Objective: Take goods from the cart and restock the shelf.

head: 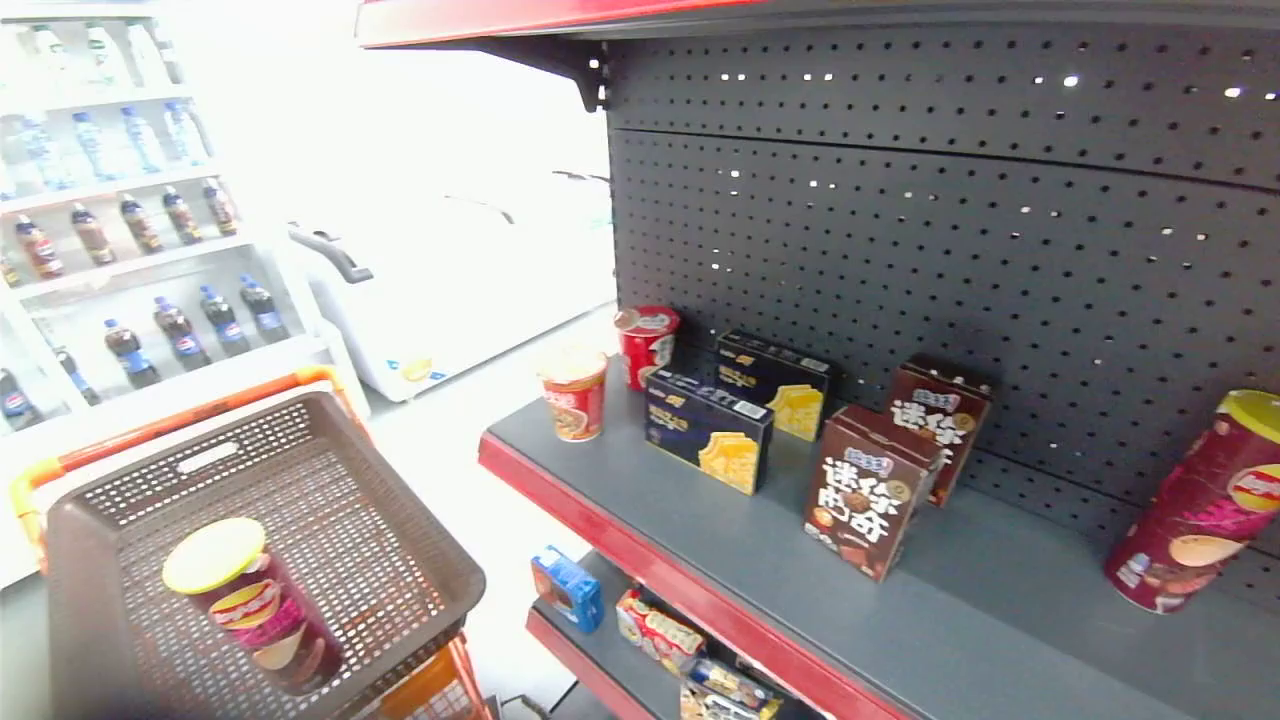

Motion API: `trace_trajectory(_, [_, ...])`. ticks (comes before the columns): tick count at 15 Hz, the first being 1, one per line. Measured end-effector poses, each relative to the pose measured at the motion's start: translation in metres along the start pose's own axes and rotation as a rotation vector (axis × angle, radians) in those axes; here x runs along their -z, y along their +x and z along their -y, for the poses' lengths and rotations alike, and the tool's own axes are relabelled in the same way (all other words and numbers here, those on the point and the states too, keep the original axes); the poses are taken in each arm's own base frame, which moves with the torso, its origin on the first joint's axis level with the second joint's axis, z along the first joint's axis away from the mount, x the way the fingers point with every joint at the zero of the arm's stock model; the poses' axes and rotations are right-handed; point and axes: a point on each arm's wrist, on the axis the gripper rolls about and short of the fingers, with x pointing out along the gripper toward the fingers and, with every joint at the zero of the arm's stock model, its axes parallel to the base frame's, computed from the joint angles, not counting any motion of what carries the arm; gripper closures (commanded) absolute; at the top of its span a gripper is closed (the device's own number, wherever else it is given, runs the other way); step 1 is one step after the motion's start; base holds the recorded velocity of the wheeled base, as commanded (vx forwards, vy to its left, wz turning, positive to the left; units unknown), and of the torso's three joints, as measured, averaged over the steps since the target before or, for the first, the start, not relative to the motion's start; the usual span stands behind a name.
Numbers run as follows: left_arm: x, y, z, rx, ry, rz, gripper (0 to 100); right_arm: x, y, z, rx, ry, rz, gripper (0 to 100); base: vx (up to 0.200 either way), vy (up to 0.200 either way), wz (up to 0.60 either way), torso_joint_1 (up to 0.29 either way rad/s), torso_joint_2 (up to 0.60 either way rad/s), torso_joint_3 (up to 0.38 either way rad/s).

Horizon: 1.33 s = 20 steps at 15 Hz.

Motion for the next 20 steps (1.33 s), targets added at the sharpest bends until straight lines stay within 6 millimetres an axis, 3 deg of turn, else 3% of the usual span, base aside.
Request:
trace_trajectory(3, [-0.004,-0.001,0.0,-0.004,0.016,0.016,0,0.0,0.0,0.0,0.0,0.001,0.002,0,0.0,0.0,0.4,0.002,0.0,0.002])
trace_trajectory(5, [-0.025,-0.006,-0.001,-0.009,0.046,0.052,0,0.0,0.0,0.0,-0.001,0.001,0.001,0,0.0,0.0,0.0,0.0,0.0,0.0])
trace_trajectory(7, [-0.06,-0.007,-0.002,-0.015,0.058,0.031,0,0.0,0.0,0.0,0.0,0.001,0.002,0,0.0,0.0,0.0,0.0,0.0,0.0])
trace_trajectory(9, [-0.096,0.011,-0.005,-0.015,0.062,-0.068,0,0.0,0.0,0.0,0.0,0.001,0.003,0,0.0,0.0,0.0,0.0,0.0,0.0])
trace_trajectory(12, [-0.125,0.056,-0.01,-0.007,0.059,-0.249,0,0.0,0.0,0.0,0.0,0.001,0.002,0,0.0,0.0,0.0,0.0,0.0,0.0])
trace_trajectory(16, [-0.121,0.121,-0.025,0.148,0.055,-0.417,0,0.0,0.0,0.0,0.0,0.001,0.002,0,0.0,0.0,0.0,0.0,0.0,0.0])
trace_trajectory(18, [-0.107,0.151,-0.041,0.188,0.109,-0.409,0,0.0,0.0,0.0,0.0,0.001,0.002,0,0.0,0.0,0.0,0.0,0.0,0.0])
trace_trajectory(20, [-0.08,0.173,-0.053,0.201,0.127,-0.408,0,0.0,0.0,0.0,-0.001,0.001,0.002,0,0.0,0.0,0.0,0.0,0.0,0.0])
